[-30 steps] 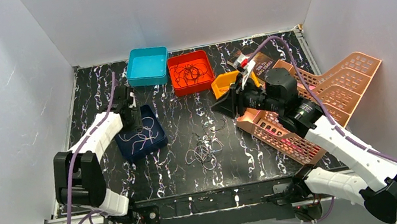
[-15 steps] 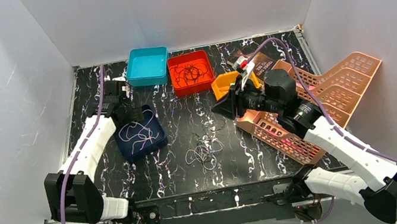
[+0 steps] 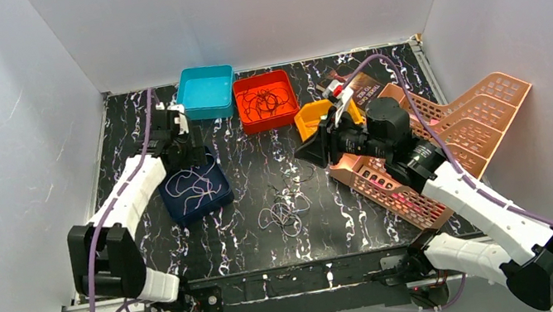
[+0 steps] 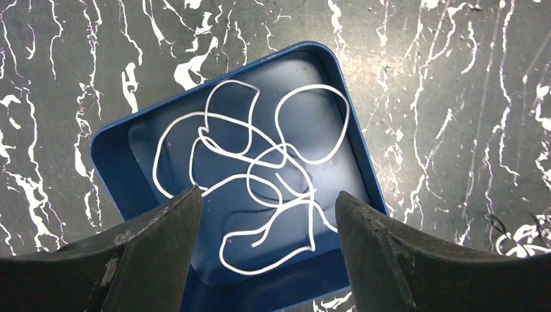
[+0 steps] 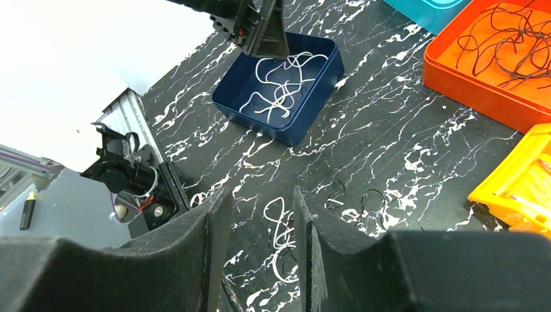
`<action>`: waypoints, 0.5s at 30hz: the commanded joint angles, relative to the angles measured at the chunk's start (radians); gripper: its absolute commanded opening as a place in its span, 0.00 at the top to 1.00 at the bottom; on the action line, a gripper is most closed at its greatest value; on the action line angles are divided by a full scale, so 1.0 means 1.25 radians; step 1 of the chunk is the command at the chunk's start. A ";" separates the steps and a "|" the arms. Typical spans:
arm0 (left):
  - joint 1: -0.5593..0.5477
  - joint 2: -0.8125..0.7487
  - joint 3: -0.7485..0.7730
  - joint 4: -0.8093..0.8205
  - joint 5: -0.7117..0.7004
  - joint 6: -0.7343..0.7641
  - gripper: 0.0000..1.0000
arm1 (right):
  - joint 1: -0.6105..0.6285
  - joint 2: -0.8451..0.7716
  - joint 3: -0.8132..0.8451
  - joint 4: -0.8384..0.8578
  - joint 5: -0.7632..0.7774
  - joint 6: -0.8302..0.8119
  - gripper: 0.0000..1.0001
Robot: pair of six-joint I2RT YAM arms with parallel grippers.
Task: Untangle the cables
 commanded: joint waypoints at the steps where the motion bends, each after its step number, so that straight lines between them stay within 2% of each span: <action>1: 0.002 0.032 0.002 0.040 -0.048 -0.004 0.28 | -0.001 -0.002 -0.004 0.046 -0.009 0.005 0.52; 5: 0.002 0.080 0.007 0.065 -0.071 0.007 0.31 | -0.001 -0.002 -0.008 0.049 -0.011 0.007 0.52; 8: 0.003 0.124 0.016 0.038 -0.100 0.009 0.37 | 0.000 -0.007 -0.013 0.044 -0.010 0.007 0.52; 15: 0.003 0.149 -0.031 0.003 -0.120 -0.014 0.40 | 0.000 -0.015 -0.029 0.050 -0.006 0.008 0.52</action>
